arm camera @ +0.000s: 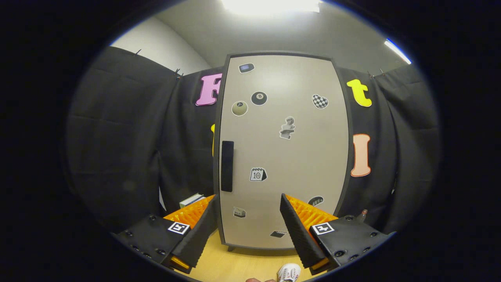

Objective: Open the shoe cabinet door, grab the shoes and put them into the shoe cabinet, then close the shoe cabinet door.

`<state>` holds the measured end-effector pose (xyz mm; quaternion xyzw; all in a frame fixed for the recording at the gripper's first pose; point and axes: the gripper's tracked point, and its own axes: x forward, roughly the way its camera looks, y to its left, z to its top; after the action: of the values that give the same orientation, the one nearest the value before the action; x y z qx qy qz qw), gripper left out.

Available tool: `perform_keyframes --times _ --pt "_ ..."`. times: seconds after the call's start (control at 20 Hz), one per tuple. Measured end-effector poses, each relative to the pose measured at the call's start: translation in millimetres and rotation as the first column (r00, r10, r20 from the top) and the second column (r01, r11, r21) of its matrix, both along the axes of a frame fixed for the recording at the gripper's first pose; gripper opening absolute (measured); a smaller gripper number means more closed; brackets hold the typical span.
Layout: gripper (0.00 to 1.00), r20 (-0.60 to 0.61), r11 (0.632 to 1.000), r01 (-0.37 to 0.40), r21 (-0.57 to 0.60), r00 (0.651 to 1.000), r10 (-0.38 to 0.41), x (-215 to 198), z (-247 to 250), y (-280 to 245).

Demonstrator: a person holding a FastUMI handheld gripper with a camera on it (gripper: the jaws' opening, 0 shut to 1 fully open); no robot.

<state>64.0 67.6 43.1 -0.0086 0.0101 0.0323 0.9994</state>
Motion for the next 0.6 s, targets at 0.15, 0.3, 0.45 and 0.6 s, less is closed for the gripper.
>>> perform_keyframes --times 0.15,0.3,0.45,0.6 --pt "0.97 0.046 1.000 0.006 -0.023 0.999 -0.005 30 21 5" --pt "0.97 0.070 1.000 -0.001 -0.029 0.998 0.003 62 35 16" --pt "0.97 0.069 0.999 -0.017 -0.033 0.997 0.019 90 37 35" --pt "0.97 0.055 0.998 -0.017 -0.053 0.998 0.020 115 33 50"
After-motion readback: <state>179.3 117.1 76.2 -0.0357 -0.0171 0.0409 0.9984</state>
